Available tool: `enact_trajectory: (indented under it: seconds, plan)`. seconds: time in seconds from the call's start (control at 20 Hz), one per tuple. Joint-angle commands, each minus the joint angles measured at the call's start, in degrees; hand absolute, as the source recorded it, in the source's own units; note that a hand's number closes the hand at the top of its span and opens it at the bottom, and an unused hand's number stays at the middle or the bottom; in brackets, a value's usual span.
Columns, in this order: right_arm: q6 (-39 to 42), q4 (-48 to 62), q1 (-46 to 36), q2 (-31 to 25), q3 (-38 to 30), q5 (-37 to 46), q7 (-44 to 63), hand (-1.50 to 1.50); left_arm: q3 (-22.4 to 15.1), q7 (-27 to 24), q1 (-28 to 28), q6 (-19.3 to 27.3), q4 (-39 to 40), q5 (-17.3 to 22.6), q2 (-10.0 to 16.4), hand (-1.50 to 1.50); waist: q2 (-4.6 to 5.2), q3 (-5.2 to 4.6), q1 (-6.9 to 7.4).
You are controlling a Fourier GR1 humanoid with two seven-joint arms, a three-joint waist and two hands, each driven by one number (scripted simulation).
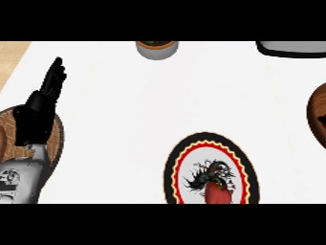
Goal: Pick the tomato from the plate and place it in the bowl
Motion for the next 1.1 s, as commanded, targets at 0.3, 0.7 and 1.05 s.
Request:
enact_trajectory:
  seconds: [0.3, 0.7, 1.05]
  plan:
    - [10.31, 10.17, -4.45, -5.93, -6.31, -5.41, -7.44, -1.50, -0.06, 0.59, -0.97, 0.85, 0.19, -0.72, -0.76, 0.00, 0.17, 0.08, -0.40]
    - [25.48, 13.41, 0.98, -13.75, -9.48, -9.15, -10.53, -1.50, 0.26, 0.30, 1.48, 0.34, -2.33, -0.68, -0.02, 0.00, -0.25, 0.13, -1.40]
    - [35.01, 11.69, 7.31, -15.03, -9.30, -10.63, -15.33, -1.50, 1.95, 0.02, 1.54, 0.10, 0.32, 0.25, 0.45, 0.00, -0.50, 0.17, -3.19]
